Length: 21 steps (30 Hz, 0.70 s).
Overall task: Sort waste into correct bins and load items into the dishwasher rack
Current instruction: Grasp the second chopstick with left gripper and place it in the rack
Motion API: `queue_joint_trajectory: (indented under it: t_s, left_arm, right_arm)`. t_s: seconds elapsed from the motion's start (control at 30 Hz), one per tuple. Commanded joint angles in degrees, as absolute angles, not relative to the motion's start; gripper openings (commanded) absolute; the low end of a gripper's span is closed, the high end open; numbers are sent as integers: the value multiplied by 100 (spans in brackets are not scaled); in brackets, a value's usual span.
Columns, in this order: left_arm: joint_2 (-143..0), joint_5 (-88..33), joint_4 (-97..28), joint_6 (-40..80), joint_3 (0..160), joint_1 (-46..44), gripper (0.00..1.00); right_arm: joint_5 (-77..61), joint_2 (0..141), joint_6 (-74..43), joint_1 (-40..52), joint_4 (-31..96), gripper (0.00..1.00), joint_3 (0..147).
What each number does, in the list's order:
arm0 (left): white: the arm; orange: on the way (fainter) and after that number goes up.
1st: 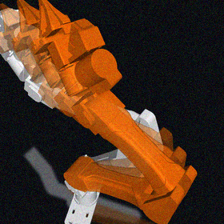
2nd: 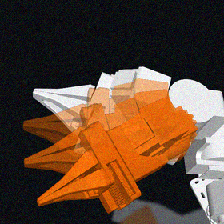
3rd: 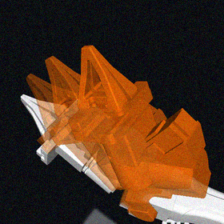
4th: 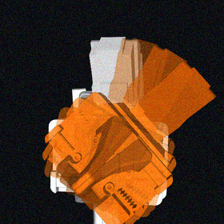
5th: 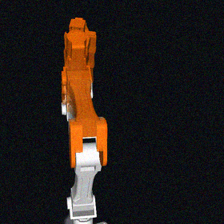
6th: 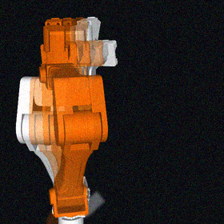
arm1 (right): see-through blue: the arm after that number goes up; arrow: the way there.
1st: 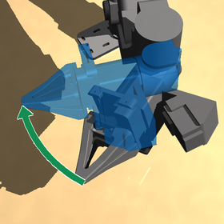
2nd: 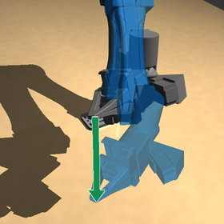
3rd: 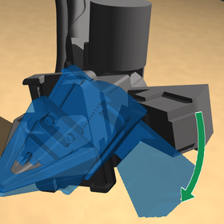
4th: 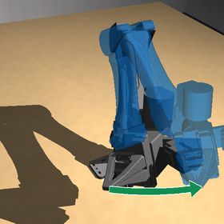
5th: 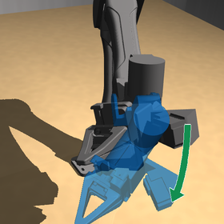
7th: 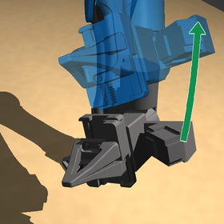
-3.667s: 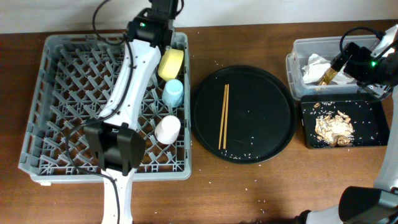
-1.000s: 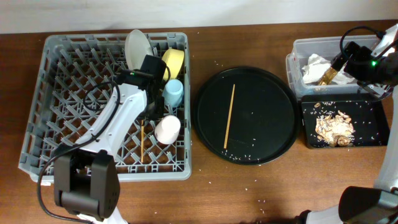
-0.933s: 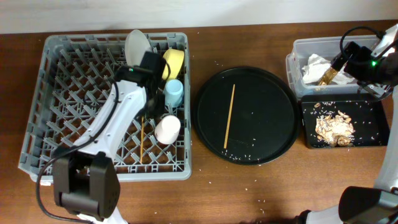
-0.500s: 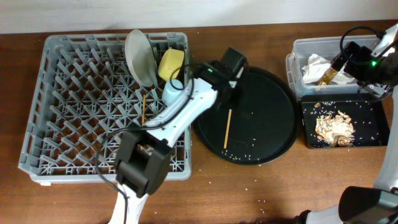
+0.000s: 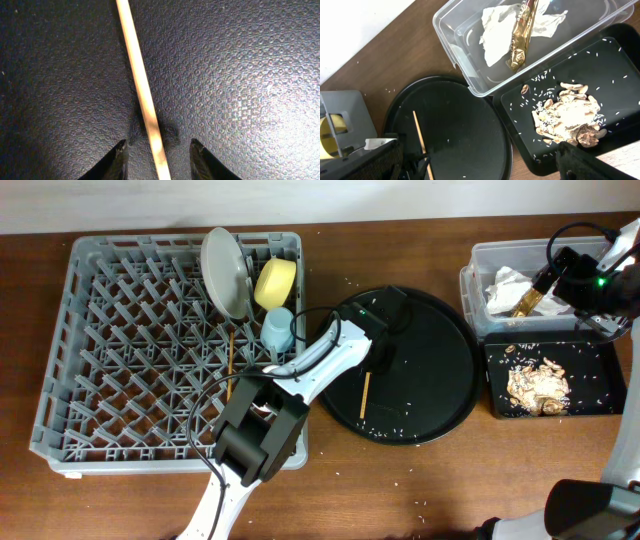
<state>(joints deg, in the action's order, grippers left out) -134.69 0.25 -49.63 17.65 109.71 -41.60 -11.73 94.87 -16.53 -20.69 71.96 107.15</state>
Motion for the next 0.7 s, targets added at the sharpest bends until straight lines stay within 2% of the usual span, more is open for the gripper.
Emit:
queue_joint_trajectory:
  t_s: [0.0, 0.03, 0.13, 0.17, 0.23, 0.3, 0.37, 0.4, 0.53, 0.67]
  left_arm:
    - [-13727, 86, -4945, 1863, 10916, -4165, 27]
    - [-13745, 86, -4945, 1863, 10916, -4165, 24]
    - [-13758, 84, -4930, 1863, 10916, -4165, 3]
    - [-13758, 60, -4853, 1863, 10916, -4165, 1]
    - [-13756, 21, -4943, 1859, 11069, -4163, 1]
    - [-13751, 43, -5542, 1813, 11924, -4110, 1]
    - [-13747, 45, -6479, 1789, 13190, -3953, 1]
    - [-13747, 257, -7378, 1769, 14276, -3837, 1]
    - [-13745, 989, -9675, 1850, 17126, -3529, 1]
    - [-12715, 1055, -9673, 1406, 16813, -3395, 1]
  right_arm:
    - [-1181, 9439, -1680, -2067, 7199, 98, 10790]
    - [-1181, 9439, -1680, -2067, 7199, 99, 10790]
    - [-1181, 9439, -1680, -2067, 7199, 98, 10790]
    - [-1181, 9439, -1680, -2067, 7199, 99, 10790]
    - [-1181, 9439, -1680, -2067, 7199, 99, 10790]
    - [-1181, 9439, -1680, -2064, 7199, 98, 10790]
    - [-1181, 9439, -1680, -2067, 7199, 98, 10790]
    - [-1181, 9439, -1680, -2067, 7199, 98, 10790]
    - [-1181, 9439, -1680, -2067, 7199, 98, 10790]
    - [-1181, 9439, -1680, -2067, 7199, 98, 10790]
